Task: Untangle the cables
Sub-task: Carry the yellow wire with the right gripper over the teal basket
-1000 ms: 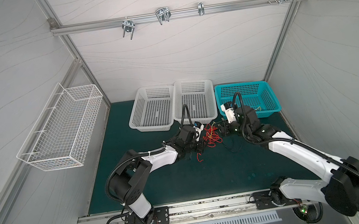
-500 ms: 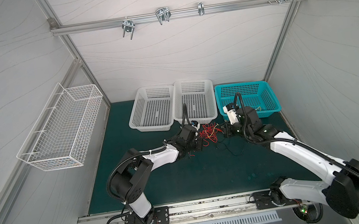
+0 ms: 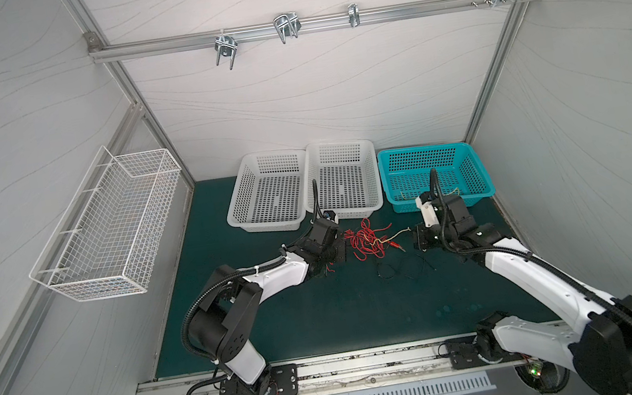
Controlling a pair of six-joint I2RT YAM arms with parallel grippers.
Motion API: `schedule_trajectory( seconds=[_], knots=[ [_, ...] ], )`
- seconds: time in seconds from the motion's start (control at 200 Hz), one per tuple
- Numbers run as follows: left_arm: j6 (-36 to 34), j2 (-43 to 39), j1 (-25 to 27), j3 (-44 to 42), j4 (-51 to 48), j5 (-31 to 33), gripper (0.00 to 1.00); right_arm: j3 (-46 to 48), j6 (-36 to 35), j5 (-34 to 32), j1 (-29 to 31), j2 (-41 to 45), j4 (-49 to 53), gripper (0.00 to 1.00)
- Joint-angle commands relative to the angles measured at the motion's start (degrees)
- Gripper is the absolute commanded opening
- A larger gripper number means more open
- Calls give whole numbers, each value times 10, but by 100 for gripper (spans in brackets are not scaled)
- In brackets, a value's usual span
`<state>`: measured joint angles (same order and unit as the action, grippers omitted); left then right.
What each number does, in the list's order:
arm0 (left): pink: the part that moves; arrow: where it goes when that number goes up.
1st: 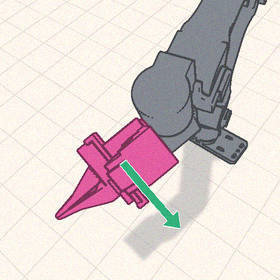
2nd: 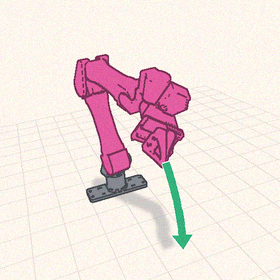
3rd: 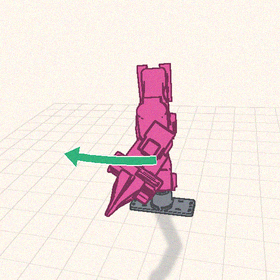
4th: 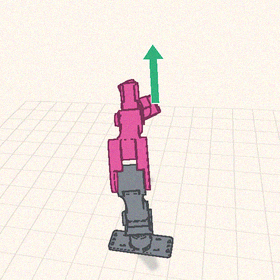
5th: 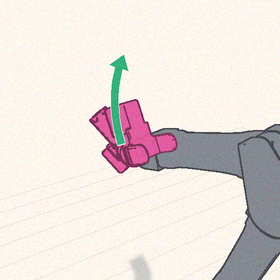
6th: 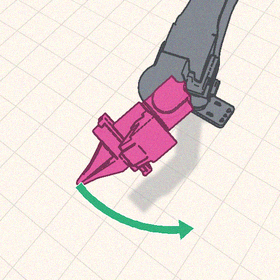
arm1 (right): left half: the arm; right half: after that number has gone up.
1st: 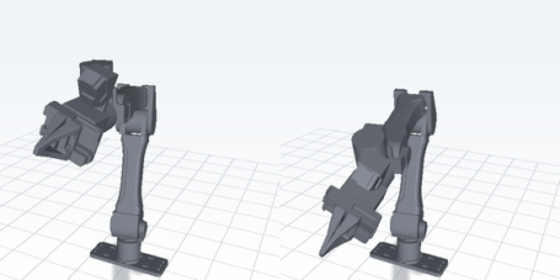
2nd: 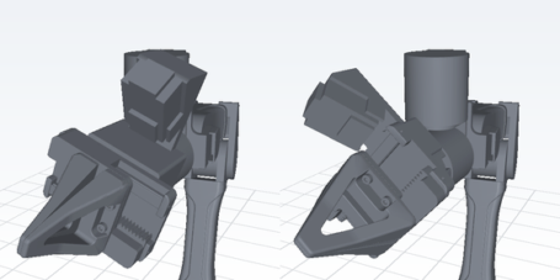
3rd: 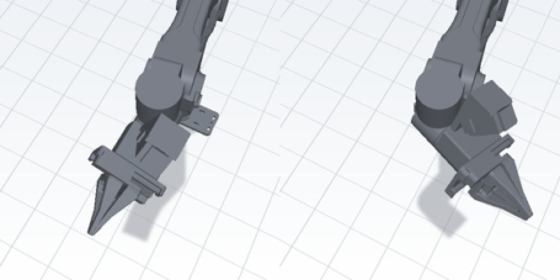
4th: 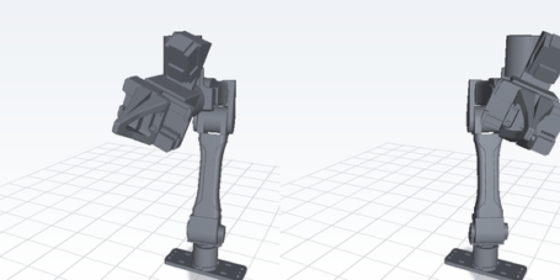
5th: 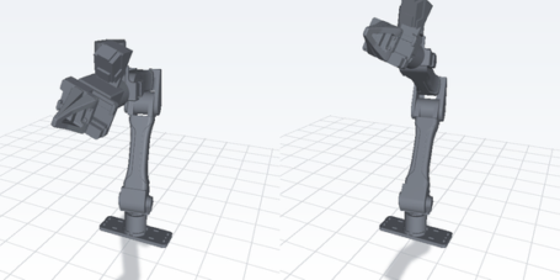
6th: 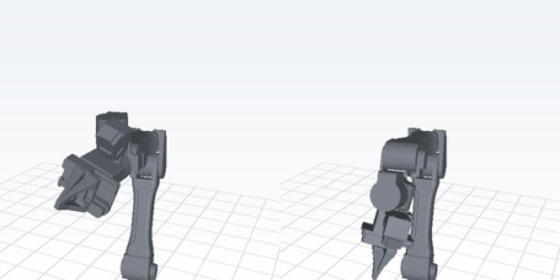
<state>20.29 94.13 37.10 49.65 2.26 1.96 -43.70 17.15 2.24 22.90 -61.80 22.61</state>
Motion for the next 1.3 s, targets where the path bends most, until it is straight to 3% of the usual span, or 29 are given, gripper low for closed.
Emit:
schedule_trajectory(
  seconds=[0.0, 0.265, 0.545, 0.78, 0.855, 1.006, 1.296],
  knots=[
    [0, -12, -15, 0, -16, 21, 0, 8, -29, 24, 3, 12, -12, 0],
    [1, 4, -12, 10, 17, -44, 0, 2, -40, 78, 88, -38, -95, 0],
    [5, 6, -10, 8, 16, -34, 0, -25, -25, 96, 136, -111, -135, 0],
    [6, 8, -10, 0, 13, -17, 0, -30, -31, 146, 137, -73, -164, 0],
    [10, 11, -10, -1, 13, -12, 0, -31, -33, 110, 137, -48, -158, 0],
    [12, 12, -10, -5, 16, -13, 0, -32, -31, -27, 133, 2, -125, 0],
    [8, 6, -10, -9, 13, -6, 0, -21, -57, -145, 105, 76, -83, 0]
  ],
)
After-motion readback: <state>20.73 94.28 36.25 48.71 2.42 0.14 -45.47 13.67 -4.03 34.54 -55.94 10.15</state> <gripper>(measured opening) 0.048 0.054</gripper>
